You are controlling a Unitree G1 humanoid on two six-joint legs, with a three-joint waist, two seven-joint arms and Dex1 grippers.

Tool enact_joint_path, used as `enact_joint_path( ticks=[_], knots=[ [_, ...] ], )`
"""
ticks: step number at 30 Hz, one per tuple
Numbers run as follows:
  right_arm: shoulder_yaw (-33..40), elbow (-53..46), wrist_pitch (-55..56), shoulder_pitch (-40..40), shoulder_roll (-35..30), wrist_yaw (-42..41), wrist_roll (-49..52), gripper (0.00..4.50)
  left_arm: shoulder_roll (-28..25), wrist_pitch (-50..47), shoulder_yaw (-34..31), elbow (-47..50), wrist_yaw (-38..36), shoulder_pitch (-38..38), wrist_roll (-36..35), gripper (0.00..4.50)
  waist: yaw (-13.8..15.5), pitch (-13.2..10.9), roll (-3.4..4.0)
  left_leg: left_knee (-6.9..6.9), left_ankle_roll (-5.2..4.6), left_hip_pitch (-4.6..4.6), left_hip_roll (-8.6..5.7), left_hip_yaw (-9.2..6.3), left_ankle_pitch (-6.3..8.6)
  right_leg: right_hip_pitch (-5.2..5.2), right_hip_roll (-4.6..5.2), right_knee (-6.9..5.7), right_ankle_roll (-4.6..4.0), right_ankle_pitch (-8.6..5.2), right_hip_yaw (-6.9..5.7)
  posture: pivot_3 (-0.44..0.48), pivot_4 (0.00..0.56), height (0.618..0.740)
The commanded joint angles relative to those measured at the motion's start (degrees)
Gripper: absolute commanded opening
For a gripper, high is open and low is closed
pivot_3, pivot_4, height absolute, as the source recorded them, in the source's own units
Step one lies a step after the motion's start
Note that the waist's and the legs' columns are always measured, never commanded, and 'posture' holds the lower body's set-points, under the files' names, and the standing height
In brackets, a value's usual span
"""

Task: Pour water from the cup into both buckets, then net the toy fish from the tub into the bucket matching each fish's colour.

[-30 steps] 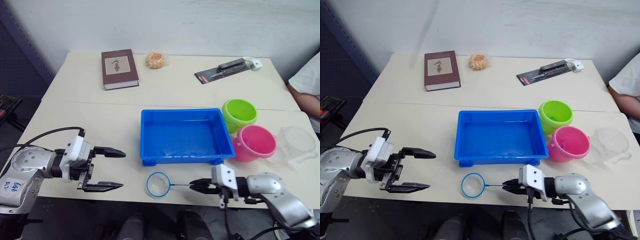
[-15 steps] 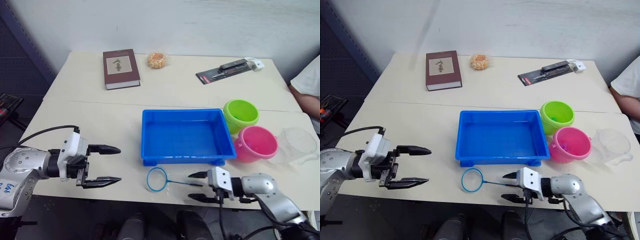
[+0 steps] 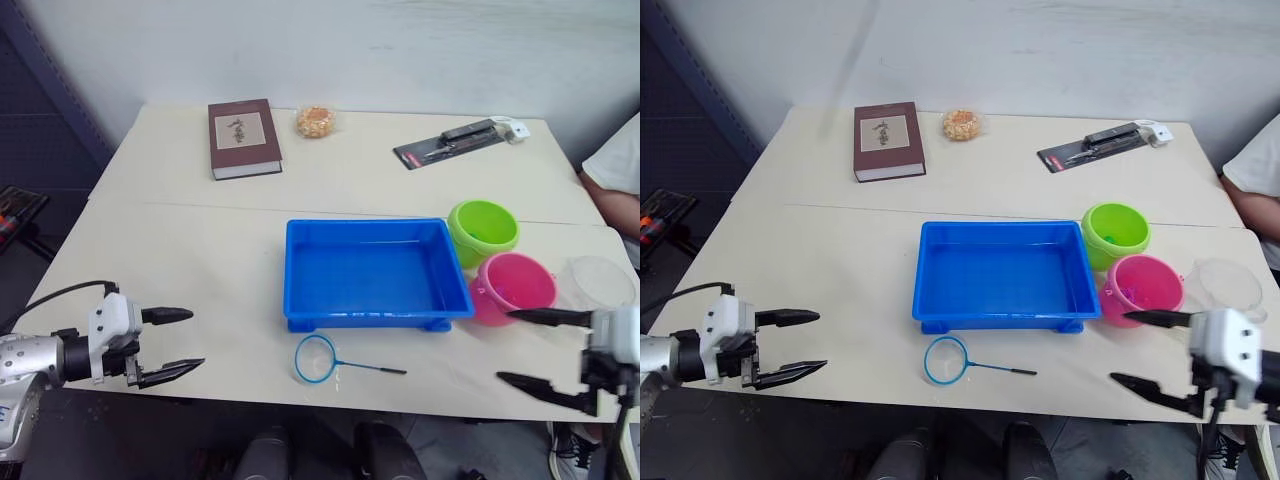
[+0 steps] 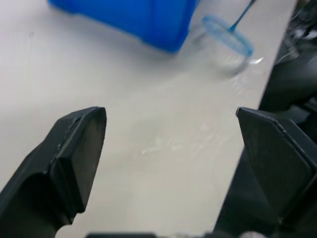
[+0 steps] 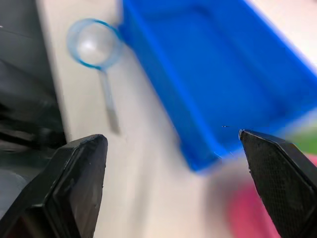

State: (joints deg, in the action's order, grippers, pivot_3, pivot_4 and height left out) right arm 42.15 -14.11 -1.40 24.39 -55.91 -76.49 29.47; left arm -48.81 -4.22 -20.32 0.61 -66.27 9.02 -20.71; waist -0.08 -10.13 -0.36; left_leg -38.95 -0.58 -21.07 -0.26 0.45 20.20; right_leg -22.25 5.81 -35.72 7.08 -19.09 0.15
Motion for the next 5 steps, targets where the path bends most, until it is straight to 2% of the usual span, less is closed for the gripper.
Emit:
enact_joint_path(
  ticks=[1, 5],
  knots=[
    [3.02, 5.12, 8.53, 1.42, 0.16, -4.25, -3.78, 4.44, -0.79, 4.72, -2.11, -4.63, 1.46, -0.37, 2.17, 4.50, -0.05, 0.00, 0.00, 0.05, 0.00, 0.01, 0.01, 0.00, 0.00, -0.01, -0.01, 0.01, 0.00, 0.00, -0.01, 0.000, 0.150, 0.738],
    [1.67, 7.49, 9.74, -1.48, 1.71, -1.32, -3.81, 4.44, -1.44, 8.30, -2.27, -6.66, 2.67, -2.20, 3.33, 4.50, -0.23, 0.00, 0.01, 0.07, 0.17, -0.01, 0.04, 0.12, -0.08, -0.14, -0.04, -0.12, 0.00, 0.00, 0.07, 0.000, 0.150, 0.738]
  ],
)
